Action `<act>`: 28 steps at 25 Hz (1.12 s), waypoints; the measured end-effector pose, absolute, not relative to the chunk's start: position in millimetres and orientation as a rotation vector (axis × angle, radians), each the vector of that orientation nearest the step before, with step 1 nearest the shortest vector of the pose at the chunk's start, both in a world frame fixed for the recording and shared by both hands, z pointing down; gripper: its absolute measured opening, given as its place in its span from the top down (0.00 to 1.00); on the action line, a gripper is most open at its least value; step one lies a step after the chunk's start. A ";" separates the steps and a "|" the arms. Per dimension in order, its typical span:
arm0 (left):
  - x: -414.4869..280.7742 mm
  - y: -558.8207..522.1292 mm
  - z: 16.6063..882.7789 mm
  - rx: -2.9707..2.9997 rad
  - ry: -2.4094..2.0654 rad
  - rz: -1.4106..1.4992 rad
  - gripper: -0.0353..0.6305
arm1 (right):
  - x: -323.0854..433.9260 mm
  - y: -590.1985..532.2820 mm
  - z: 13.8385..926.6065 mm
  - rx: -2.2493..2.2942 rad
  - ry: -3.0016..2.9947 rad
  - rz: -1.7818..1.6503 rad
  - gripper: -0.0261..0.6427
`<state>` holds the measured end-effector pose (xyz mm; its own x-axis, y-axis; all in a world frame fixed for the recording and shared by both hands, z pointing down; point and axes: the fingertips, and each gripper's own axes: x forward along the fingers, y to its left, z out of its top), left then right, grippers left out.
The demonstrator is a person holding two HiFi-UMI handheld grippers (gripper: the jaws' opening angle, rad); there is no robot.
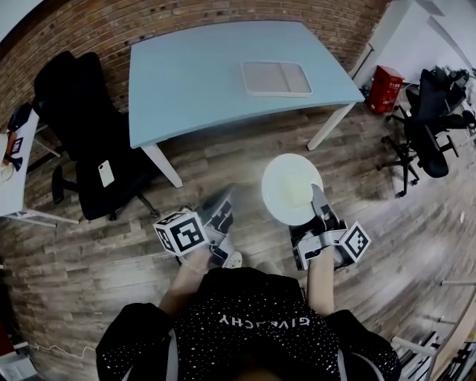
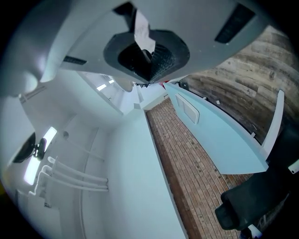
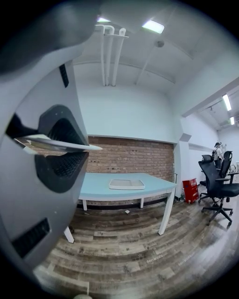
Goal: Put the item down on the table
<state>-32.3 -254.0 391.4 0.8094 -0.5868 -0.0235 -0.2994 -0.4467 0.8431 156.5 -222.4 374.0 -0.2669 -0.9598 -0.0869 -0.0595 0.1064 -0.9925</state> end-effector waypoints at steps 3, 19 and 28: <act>-29.0 -254.0 394.0 2.080 -0.659 -0.395 0.93 | 160.3 -219.5 382.9 -1.067 1.496 -1.311 0.92; 0.4 -333.6 413.4 2.061 -0.738 -0.439 0.93 | 183.4 -329.3 406.0 -0.978 1.554 -1.374 0.92; 31.5 -444.0 408.1 2.037 -0.781 -0.447 0.93 | 219.8 -450.8 401.2 -0.975 1.571 -1.399 0.92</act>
